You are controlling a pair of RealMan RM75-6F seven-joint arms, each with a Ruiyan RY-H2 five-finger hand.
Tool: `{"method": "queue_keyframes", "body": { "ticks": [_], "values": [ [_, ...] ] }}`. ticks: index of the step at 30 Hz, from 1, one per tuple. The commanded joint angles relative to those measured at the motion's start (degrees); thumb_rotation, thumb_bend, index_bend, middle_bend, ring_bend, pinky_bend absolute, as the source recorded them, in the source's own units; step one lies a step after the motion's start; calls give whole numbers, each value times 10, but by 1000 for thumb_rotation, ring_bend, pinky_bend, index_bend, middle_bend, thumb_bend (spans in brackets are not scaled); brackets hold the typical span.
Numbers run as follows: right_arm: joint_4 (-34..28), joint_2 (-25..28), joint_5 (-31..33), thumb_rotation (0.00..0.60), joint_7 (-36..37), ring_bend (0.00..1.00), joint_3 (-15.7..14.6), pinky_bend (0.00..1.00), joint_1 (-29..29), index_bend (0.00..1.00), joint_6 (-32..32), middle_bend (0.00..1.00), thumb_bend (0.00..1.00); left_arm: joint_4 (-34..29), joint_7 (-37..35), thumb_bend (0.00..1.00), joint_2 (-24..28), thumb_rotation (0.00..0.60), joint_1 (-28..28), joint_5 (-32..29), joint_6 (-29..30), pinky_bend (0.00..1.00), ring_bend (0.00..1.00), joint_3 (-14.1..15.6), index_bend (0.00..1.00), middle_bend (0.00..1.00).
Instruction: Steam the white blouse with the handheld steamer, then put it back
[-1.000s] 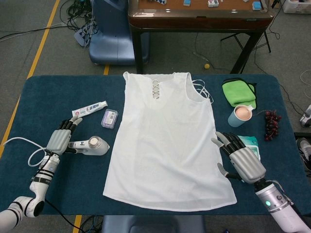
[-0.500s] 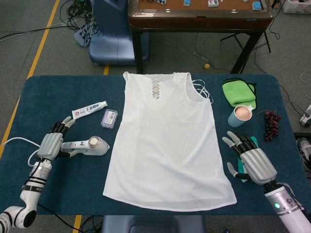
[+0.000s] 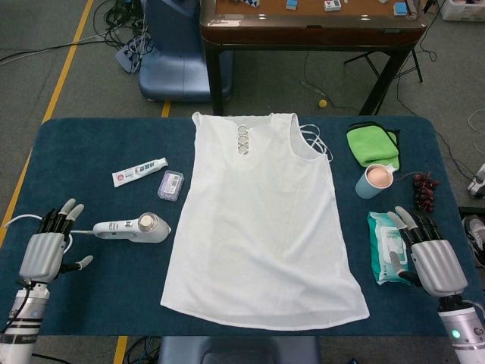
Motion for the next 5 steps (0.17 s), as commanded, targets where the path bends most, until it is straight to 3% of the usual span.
{"method": "queue_keyframes", "body": {
  "ticks": [1,5],
  "values": [
    [2,-1,-3,600,-3,0,-1,0,-10,0,9,82,491,-29,35,96,11,600,25,6,32,0,0,11,47,0],
    [-1,1,2,600,-6,0,-1,0,-20,0,14,89,491,-48,38,96,7,600,49,7,66,0,0,10,47,0]
  ]
}}
